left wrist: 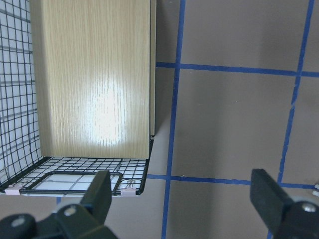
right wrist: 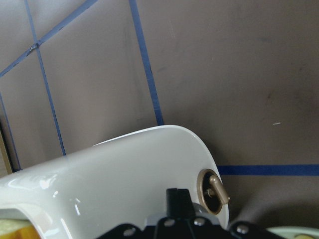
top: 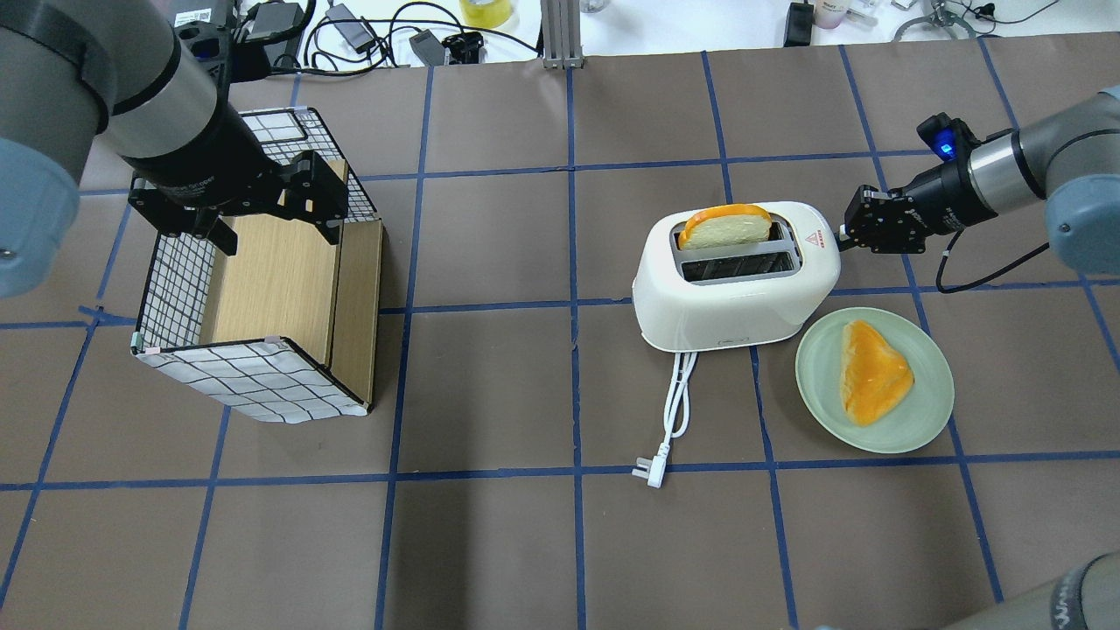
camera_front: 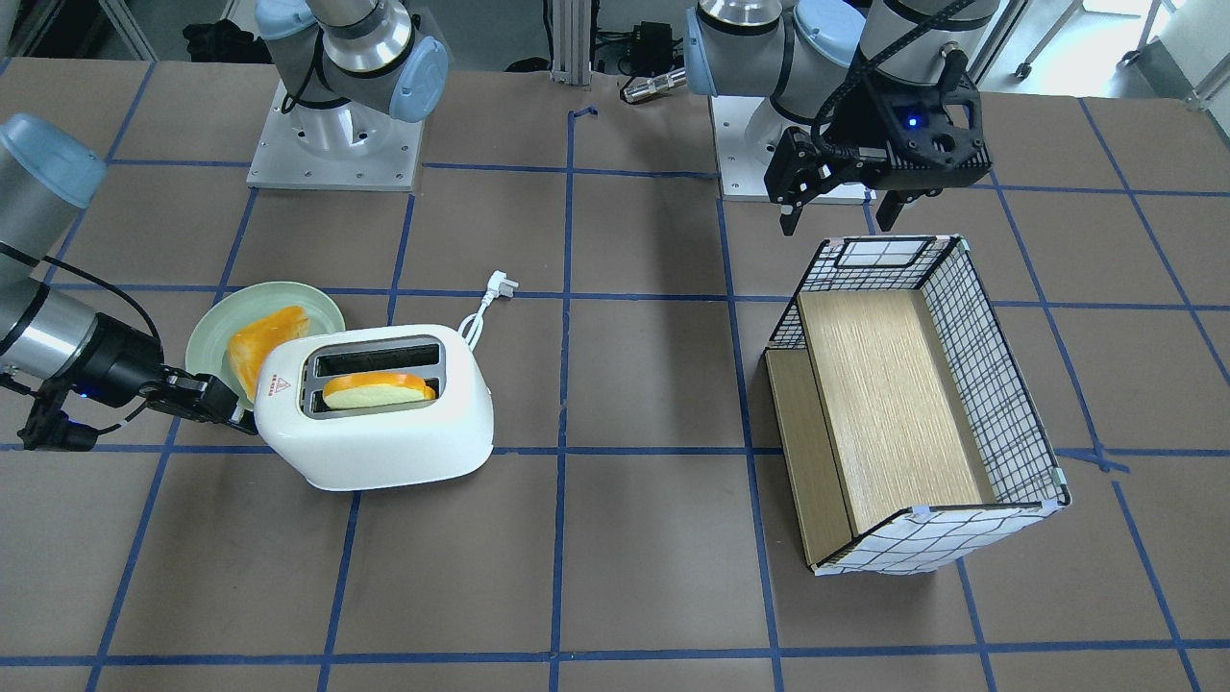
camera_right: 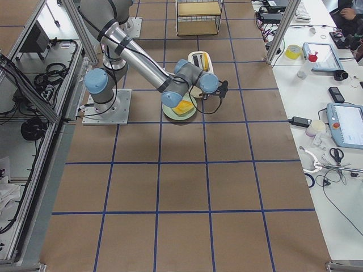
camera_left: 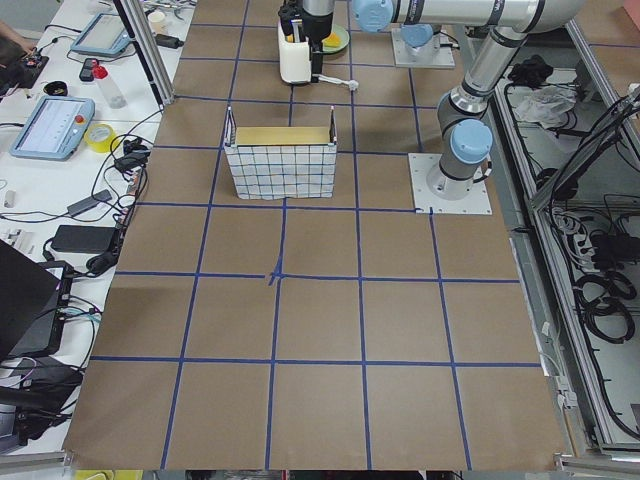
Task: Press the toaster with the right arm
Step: 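Lift the right gripper off the lever and draw it back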
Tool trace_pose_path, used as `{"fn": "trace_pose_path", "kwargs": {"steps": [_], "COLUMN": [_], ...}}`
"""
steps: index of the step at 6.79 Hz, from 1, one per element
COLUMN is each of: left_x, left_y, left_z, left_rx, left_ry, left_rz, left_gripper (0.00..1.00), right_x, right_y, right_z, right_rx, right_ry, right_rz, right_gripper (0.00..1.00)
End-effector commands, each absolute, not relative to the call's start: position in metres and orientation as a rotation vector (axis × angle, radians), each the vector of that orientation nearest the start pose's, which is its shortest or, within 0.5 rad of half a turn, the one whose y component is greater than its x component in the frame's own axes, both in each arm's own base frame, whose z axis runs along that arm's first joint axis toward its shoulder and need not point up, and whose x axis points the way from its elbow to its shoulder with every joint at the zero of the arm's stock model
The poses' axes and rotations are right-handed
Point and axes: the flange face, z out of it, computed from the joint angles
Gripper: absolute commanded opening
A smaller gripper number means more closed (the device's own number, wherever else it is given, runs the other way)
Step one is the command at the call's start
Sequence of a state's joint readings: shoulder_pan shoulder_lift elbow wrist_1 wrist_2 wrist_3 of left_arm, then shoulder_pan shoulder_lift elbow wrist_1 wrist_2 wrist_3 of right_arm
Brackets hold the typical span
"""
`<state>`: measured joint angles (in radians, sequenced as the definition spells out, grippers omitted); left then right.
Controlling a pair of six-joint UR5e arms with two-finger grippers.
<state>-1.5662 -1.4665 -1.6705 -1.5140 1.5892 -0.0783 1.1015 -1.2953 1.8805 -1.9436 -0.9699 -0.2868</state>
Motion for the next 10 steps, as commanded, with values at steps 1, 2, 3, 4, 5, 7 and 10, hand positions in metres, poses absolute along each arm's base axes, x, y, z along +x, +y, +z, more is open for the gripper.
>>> {"fn": "trace_pose_path", "kwargs": {"steps": [1,2,3,4,5,7,10], "left_x": [-0.129,-0.129,-0.129,-0.129,-0.130,-0.129,-0.130], "left_y": [-0.454,-0.454,-0.454,-0.454,-0.454,-0.454,-0.454], "left_z": [0.494,0.494,0.494,0.494,0.494,0.494,0.494], "left_rx": [-0.130,-0.130,-0.130,-0.130,-0.130,-0.130,-0.130], "left_ry": [3.121,3.121,3.121,3.121,3.123,3.121,3.123], "left_rz": [-0.097,-0.097,-0.097,-0.097,-0.097,-0.097,-0.097], "left_gripper": [1.00,1.00,1.00,1.00,1.00,1.00,1.00], "right_x": [-0.064,-0.057,-0.056,-0.055,-0.049,-0.031,0.031], "right_y": [-0.545,-0.540,-0.537,-0.543,-0.545,-0.542,-0.531], "right_z": [0.284,0.307,0.334,0.354,0.389,0.455,0.519], "right_rx": [0.331,0.322,0.313,0.310,0.275,0.222,0.086], "right_ry": [2.536,2.551,2.597,2.598,2.653,2.789,3.078], "right_rz": [-0.071,-0.100,-0.087,-0.064,-0.069,-0.062,-0.022], "right_gripper": [0.00,0.00,0.00,0.00,0.00,0.00,0.00]}}
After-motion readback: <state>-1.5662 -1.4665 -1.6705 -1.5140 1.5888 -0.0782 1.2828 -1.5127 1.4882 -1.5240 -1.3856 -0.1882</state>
